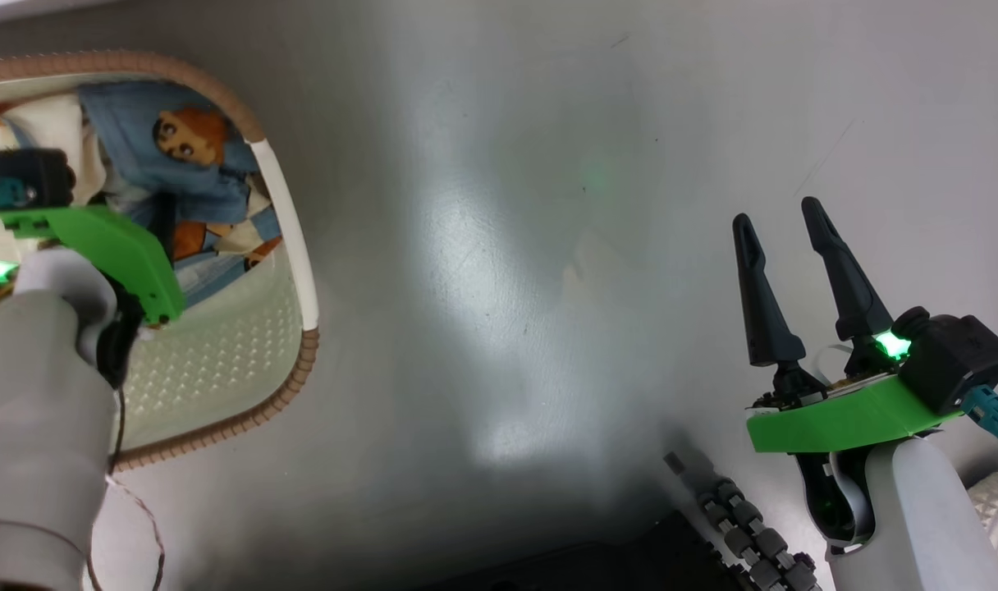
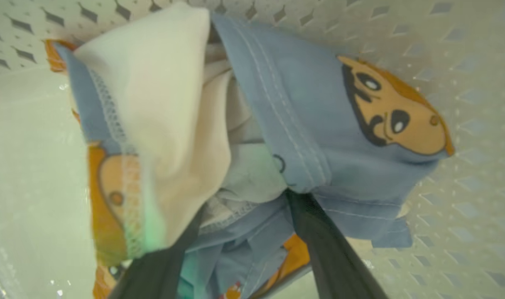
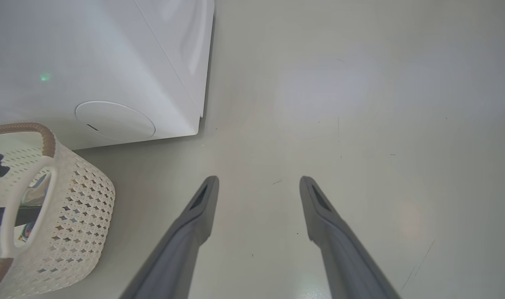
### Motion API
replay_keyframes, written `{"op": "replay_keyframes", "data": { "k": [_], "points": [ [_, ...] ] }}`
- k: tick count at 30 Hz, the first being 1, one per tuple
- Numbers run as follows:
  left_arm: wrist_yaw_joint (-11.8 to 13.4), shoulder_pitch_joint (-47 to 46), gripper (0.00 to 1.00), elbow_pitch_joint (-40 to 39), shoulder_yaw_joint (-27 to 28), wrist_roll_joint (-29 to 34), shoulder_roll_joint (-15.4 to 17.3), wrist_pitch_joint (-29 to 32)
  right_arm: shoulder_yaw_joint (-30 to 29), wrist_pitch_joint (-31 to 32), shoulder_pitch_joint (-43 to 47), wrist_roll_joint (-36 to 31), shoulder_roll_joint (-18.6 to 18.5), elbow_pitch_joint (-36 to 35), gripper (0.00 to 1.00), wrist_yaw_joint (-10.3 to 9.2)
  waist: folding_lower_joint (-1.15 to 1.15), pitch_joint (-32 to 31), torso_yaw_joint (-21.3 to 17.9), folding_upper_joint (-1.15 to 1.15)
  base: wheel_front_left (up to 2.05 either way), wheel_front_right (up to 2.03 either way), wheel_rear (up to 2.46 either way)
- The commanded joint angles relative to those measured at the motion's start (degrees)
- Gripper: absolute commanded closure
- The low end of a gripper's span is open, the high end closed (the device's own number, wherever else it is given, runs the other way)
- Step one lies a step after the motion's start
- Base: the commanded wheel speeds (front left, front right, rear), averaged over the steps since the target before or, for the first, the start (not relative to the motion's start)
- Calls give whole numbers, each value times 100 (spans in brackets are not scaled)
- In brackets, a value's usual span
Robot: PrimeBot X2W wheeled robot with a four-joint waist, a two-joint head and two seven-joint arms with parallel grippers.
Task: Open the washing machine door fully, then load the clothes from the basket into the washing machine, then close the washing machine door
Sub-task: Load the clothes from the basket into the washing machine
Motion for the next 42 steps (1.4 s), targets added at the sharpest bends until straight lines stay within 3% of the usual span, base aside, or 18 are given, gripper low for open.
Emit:
{"op": "replay_keyframes", "data": {
  "k": [1,6,7,8,9,10,19,31,42],
  "points": [
    [-16,111,0,53,61,-7,254,77,93,-27,254,15,14,-110,0,9,0,12,-2,0,0,0,0],
    [95,-212,0,316,0,15,213,224,56,-27,353,5,15,-130,0,9,0,55,8,0,0,0,0],
    [115,-247,5,345,-16,26,197,197,55,-27,363,2,15,-135,0,9,0,56,6,0,0,0,0],
    [114,-266,52,381,-27,22,172,198,54,-27,370,-3,15,-139,0,9,0,52,6,0,0,0,0],
    [113,-283,88,405,-50,33,159,174,54,-27,370,-3,16,-148,0,9,0,49,8,0,0,0,0],
    [112,-291,100,431,-68,39,146,153,54,-27,360,-1,16,-158,0,9,0,42,9,0,0,0,0],
    [39,-157,100,529,-8,-168,89,-332,4,-27,141,14,18,-182,0,9,0,-92,1,0,0,0,0],
    [-12,416,100,492,-20,-434,-35,-1378,-6,-27,47,-25,-24,-91,0,9,0,-877,229,0,0,0,0],
    [-15,1216,100,-335,-39,-634,-123,-1689,69,-27,118,23,-181,132,0,9,0,-1824,571,0,0,0,0]
  ]
}}
